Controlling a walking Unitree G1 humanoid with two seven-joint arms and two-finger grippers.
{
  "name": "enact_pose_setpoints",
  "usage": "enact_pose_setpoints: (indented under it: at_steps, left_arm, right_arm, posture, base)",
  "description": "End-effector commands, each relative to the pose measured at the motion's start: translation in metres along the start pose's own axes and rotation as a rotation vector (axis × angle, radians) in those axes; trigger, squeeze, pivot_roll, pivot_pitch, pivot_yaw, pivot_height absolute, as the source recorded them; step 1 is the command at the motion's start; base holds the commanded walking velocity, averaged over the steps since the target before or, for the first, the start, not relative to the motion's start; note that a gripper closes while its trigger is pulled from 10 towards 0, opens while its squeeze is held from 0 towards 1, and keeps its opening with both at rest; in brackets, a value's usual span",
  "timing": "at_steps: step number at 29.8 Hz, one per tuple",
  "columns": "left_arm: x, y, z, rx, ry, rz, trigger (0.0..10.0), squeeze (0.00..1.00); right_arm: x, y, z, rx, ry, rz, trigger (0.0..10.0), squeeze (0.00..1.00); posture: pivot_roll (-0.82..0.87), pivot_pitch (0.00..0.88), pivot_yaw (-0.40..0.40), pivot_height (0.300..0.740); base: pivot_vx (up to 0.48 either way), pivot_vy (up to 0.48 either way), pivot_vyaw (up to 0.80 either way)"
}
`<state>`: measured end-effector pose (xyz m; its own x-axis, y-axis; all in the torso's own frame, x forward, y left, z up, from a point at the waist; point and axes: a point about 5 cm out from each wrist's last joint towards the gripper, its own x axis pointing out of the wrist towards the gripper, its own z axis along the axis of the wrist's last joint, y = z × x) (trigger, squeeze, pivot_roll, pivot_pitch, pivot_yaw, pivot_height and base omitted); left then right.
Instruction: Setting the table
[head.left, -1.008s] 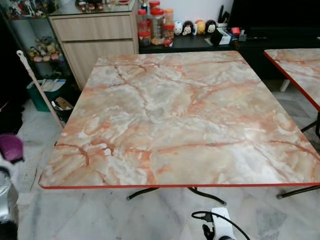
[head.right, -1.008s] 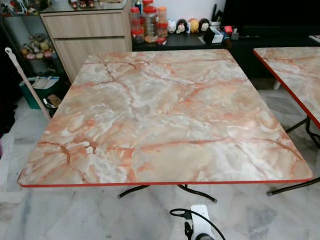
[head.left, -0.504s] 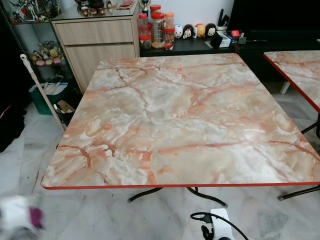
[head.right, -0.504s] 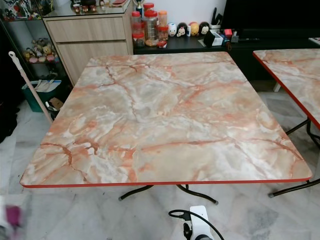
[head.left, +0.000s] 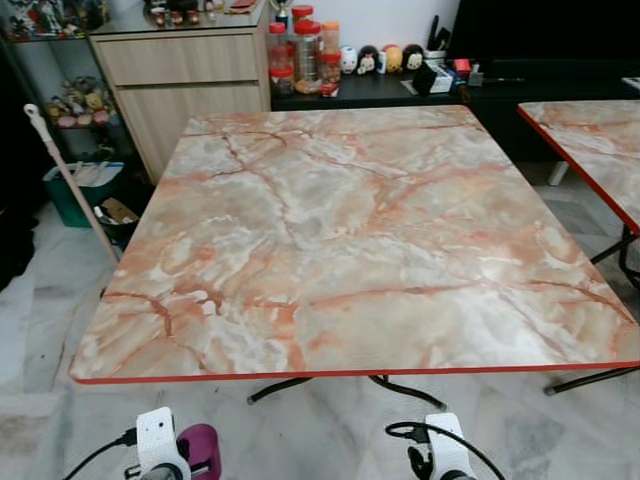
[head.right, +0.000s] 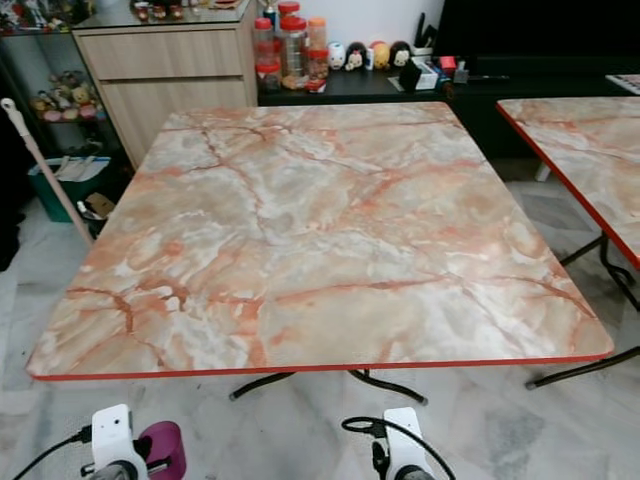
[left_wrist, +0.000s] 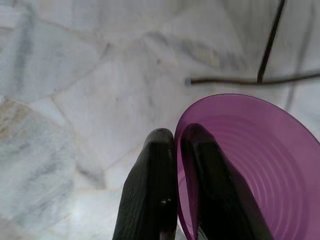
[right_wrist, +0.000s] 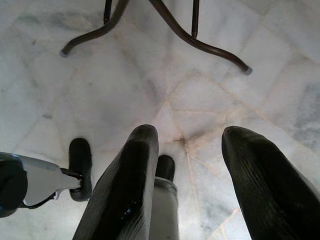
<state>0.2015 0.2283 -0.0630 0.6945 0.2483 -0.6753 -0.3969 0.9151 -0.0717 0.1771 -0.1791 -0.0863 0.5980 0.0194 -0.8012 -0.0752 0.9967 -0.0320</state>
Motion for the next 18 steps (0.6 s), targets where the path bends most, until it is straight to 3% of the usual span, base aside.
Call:
enact_pose_setpoints:
  at_steps: [1, 7, 14, 17, 18]
  left_arm:
    - [0.0, -0.001, -0.002, -0.043, 0.006, 0.012, 10.0, 0.0]
    - [-0.002, -0.005, -0.011, -0.014, 0.03, 0.007, 10.0, 0.0]
    - [-0.004, -0.004, -0.015, -0.011, 0.038, 0.02, 10.0, 0.0]
    - [-0.005, -0.003, -0.019, 0.004, 0.046, 0.021, 10.0, 0.0]
    - [-0.006, -0.002, -0.021, 0.016, 0.052, 0.02, 10.0, 0.0]
  right_arm:
    - [0.001, 0.002, 0.002, 0.004, -0.009, 0.007, 10.0, 0.0]
    - [0.0, 0.001, 0.002, 0.01, -0.009, 0.007, 10.0, 0.0]
    - [0.0, 0.0, 0.002, -0.039, -0.005, 0.008, 10.0, 0.0]
    - [0.0, -0.002, 0.0, -0.077, -0.001, 0.0, 10.0, 0.0]
    - [-0.001, -0.004, -0.002, -0.038, 0.012, -0.014, 10.0, 0.0]
  posture:
    - [0.0, 0.0, 0.012, 0.74]
    - [-0.02, 0.0, 0.015, 0.74]
    - [-0.03, 0.0, 0.009, 0.74]
    - [-0.03, 0.0, 0.005, 0.74]
    - [-0.03, 0.0, 0.006, 0.74]
  base:
    - [0.0, 0.0, 0.0]
    - [0.0, -0.045, 0.0]
    - [0.0, -0.434, 0.0]
    - [0.0, -0.451, 0.72]
    - [0.0, -0.442, 0.0]
